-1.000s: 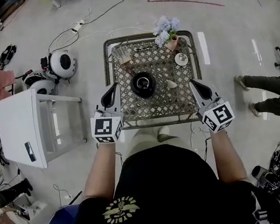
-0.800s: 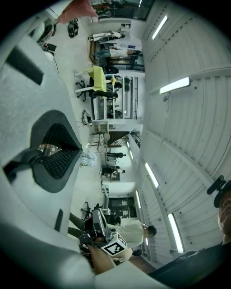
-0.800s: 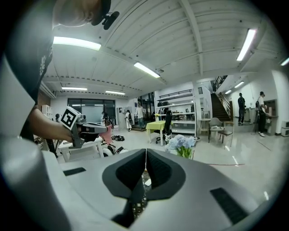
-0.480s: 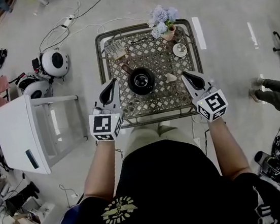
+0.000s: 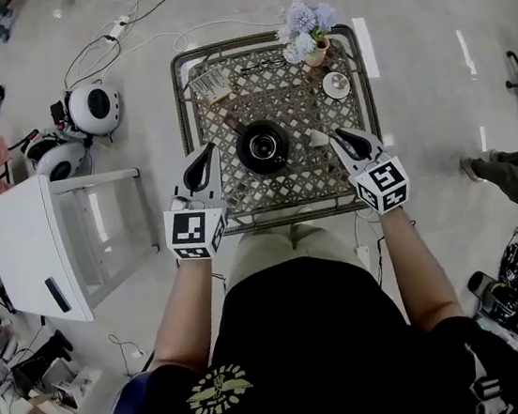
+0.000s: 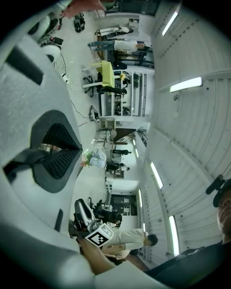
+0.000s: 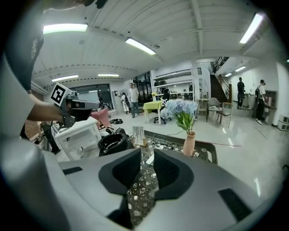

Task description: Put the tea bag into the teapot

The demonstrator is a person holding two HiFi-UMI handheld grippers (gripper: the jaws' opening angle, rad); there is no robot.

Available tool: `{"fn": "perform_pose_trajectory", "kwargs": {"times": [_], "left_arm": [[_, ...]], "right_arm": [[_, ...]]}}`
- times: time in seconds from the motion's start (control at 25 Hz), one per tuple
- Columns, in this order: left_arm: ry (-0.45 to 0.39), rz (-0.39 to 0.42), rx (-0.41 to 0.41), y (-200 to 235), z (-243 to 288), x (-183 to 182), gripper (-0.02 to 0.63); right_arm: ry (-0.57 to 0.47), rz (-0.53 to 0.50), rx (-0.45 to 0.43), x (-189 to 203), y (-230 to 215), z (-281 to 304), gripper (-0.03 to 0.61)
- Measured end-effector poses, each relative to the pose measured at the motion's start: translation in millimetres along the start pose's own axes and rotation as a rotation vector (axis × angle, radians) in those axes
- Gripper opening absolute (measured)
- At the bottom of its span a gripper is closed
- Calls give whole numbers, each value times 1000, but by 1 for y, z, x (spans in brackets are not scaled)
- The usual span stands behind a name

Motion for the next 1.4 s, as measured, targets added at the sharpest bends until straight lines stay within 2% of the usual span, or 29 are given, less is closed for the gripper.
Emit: {"fn": "perform_pose_trajectory", "kwargs": {"times": [0.08,0.12,0.52,1.2,1.36,1.4], "left_arm": [[8,-1,-1,3,1,3,-5],[10,-1,-1,4,2,3,-5],[24,-22,-6,18,8,4,-5],[51,-9,-9,32,9,8,-5],[51,-5,-5,32,8,7,-5],[50,-5,-5,32,8,7,-5]], "right_arm": [[28,15,-1,9,-4,11,109],[41,18,1,14,-7,16,120],[208,20,-19,65,-21,60,169],[408,0,-18,138,-35,115,175],[457,-41,16,145,-34,122,172],[461,-55,29,147,-35,122,109]]}}
Point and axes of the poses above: the fingertips, and each gripper's own axes: z forward along the fingers, y to its left, x out of its underside, the point moved 9 cm from there along -z, backward along the fingers, and after that the axes turned 3 degrees about y, right-handed, at the moved point
